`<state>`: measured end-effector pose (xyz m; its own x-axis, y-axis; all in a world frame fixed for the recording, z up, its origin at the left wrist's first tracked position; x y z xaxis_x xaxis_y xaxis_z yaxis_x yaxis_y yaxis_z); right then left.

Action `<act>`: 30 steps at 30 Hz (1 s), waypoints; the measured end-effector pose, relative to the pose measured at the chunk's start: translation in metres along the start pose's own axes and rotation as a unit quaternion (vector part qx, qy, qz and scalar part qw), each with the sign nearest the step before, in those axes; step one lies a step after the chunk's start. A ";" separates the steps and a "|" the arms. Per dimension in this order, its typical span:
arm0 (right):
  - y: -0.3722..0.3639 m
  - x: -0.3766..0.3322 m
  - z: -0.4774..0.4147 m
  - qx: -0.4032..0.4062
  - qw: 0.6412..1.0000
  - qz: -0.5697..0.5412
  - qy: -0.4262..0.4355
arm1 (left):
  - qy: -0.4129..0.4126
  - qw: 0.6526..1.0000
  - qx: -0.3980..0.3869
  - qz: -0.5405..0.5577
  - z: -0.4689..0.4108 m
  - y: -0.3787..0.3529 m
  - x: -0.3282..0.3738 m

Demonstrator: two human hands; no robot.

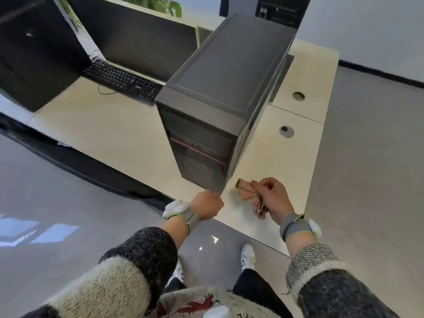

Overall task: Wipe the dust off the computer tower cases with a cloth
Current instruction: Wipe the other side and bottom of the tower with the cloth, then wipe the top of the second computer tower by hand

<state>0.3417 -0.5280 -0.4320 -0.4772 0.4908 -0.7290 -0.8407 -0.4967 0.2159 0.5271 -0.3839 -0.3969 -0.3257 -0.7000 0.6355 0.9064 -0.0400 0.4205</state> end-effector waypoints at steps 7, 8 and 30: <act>0.105 -0.013 -0.096 0.047 0.997 0.061 0.017 | -0.032 0.999 -0.038 0.010 -0.038 -0.086 0.069; 0.111 -0.021 -0.117 0.043 0.996 0.073 0.021 | -0.031 0.999 -0.024 0.018 -0.041 -0.090 0.075; 0.058 0.024 -0.110 -0.196 0.812 0.405 0.370 | 0.108 0.985 0.112 0.079 -0.042 -0.110 0.039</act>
<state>0.3098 -0.6241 -0.5088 -0.4260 -0.6047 -0.6730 -0.1111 -0.7032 0.7022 0.4262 -0.4366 -0.4455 -0.0985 -0.8211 0.5622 0.8517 0.2226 0.4743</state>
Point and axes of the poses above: each hand's wrist, its own z-axis away from the middle knuckle, its own y-axis out of the back of the hand, x = y × z, the point moved 2 cm from there along -z, towards the middle knuckle, and after that the axes turned 8 degrees about -y, right-handed, at the moved point
